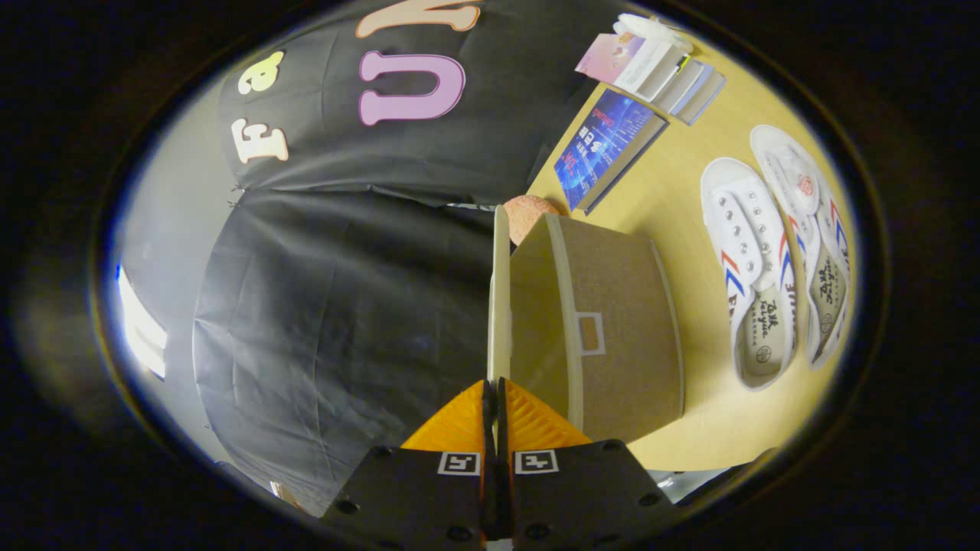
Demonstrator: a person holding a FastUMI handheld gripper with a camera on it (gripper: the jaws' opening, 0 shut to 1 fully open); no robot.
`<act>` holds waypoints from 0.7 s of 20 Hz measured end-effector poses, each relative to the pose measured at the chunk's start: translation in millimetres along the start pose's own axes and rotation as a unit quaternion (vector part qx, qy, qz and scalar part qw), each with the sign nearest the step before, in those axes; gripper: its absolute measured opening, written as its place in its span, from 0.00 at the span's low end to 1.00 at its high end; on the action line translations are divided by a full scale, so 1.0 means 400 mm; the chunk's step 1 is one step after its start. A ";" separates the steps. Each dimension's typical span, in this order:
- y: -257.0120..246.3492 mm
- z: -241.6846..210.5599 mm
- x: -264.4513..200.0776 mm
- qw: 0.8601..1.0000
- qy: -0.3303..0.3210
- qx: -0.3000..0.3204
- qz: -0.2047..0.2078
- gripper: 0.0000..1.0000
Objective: Open the storage box then place both shoes into the box .Put the left shoe in first, then the right shoe, with the right side of both shoes facing outward in a uniform manner.
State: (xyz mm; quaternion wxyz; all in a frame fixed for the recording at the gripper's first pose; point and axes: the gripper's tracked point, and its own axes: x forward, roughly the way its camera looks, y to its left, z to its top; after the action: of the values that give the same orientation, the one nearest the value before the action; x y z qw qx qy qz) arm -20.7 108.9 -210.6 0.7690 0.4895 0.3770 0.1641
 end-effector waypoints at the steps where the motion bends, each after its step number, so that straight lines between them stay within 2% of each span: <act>1: 0.018 -0.006 0.003 1.000 0.000 -0.001 0.003 0.02; 5: 0.120 -0.006 0.019 1.000 -0.005 -0.018 0.010 0.02; 8: 0.239 -0.010 0.064 0.998 0.001 -0.054 0.014 0.02; 12: 0.379 -0.062 0.191 0.992 0.026 -0.123 0.015 0.02; 14: 0.420 -0.111 0.272 0.990 0.042 -0.136 0.016 0.02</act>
State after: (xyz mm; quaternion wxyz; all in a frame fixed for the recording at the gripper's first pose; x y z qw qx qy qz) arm 37.9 282.9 -119.5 0.8092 0.3790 0.3751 0.2467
